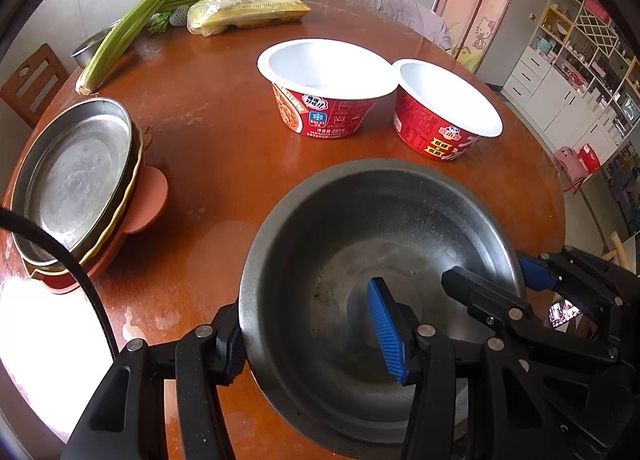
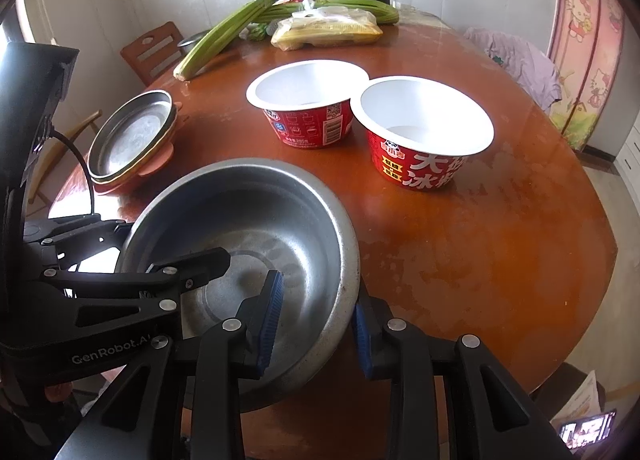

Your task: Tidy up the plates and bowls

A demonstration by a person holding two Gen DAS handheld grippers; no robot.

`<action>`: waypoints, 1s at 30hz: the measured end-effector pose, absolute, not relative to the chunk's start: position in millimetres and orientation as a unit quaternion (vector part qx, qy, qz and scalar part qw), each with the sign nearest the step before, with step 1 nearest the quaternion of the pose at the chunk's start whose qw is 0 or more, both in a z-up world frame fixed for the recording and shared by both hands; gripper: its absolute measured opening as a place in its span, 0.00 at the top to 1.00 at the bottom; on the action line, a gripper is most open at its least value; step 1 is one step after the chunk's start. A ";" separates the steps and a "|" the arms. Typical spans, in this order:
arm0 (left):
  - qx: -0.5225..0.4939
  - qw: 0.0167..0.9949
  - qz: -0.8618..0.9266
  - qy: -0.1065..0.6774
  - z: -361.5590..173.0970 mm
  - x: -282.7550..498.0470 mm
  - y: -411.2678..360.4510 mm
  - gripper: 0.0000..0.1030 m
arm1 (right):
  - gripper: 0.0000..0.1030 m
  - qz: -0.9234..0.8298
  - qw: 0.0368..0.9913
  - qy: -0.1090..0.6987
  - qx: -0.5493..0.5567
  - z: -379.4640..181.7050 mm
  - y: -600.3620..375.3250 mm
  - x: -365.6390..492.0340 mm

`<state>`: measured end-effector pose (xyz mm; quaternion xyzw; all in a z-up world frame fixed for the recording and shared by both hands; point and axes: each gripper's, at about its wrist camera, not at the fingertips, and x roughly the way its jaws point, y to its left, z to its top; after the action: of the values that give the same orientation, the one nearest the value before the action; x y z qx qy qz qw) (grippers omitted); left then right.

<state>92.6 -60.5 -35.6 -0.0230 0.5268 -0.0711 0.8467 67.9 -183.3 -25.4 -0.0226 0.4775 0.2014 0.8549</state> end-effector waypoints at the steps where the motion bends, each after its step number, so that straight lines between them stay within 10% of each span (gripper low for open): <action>1: -0.023 0.847 -0.070 0.527 -35.7 92.4 -60.7 0.48 | 0.65 0.203 0.855 0.477 -0.023 -24.7 -183.1 67.6; 30: -0.049 0.865 -0.058 0.495 -12.8 83.4 -34.5 0.47 | 0.61 0.206 0.863 0.461 0.015 -15.5 -193.7 68.0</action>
<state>83.4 -34.5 -12.8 -0.0494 0.4955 -0.0576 0.8653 68.0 -193.7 -15.5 0.0149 0.4613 0.2055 0.8630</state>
